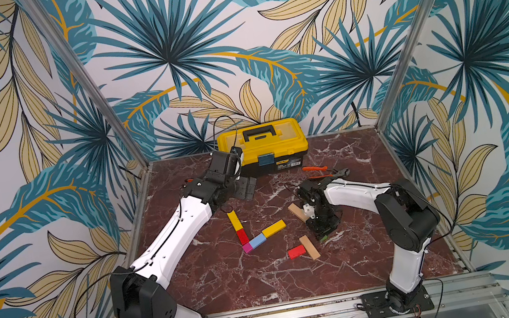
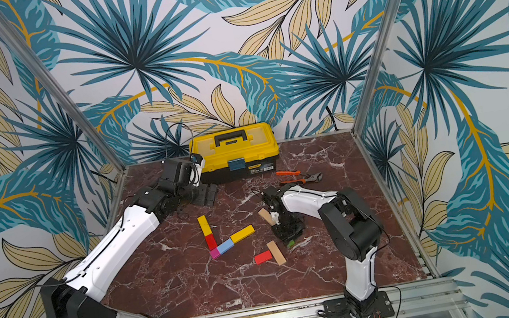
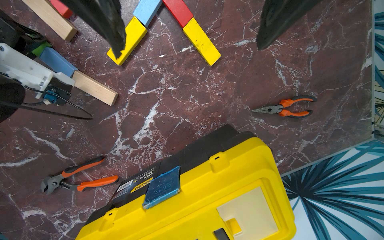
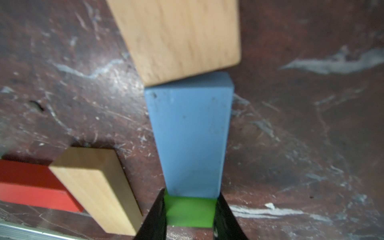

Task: Assemble the letter v with building blocks
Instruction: Assemble the building block at the center of the board.

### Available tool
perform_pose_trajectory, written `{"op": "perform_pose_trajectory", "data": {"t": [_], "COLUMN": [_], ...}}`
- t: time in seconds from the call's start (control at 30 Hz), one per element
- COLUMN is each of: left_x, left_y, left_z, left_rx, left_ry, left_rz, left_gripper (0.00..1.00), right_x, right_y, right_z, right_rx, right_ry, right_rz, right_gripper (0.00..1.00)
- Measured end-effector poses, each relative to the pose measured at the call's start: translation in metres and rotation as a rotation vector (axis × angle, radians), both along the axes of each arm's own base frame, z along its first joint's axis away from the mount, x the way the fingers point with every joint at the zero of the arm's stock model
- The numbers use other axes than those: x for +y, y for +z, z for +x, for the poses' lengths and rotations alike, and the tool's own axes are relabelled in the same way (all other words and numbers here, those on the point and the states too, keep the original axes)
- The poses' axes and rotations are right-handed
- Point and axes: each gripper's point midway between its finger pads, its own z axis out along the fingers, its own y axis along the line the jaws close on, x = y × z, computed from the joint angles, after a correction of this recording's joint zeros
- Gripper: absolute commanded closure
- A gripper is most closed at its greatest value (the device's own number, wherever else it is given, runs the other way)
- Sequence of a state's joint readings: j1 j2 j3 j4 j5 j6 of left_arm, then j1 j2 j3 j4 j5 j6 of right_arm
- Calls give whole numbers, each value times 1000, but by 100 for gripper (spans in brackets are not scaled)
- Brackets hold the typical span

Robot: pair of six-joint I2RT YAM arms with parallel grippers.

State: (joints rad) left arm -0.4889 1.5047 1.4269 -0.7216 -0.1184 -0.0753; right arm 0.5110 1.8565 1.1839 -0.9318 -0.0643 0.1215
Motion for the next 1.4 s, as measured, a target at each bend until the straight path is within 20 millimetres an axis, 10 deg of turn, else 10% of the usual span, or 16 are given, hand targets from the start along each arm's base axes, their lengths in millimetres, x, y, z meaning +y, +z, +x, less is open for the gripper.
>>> {"op": "perform_pose_trajectory", "data": {"t": [1.07, 1.4], "left_x": [0, 0], "left_y": [0, 0], "left_z": [0, 0], "left_rx": [0, 0], "left_ry": [0, 1], "left_rz": [0, 0], "left_gripper": [1, 1], "right_x": [-3, 14], "right_y": [1, 64], "right_z": [11, 15], "right_rx": [-61, -308], "right_ry": [0, 80], "right_rz": [-32, -20], "right_gripper": [41, 33]}}
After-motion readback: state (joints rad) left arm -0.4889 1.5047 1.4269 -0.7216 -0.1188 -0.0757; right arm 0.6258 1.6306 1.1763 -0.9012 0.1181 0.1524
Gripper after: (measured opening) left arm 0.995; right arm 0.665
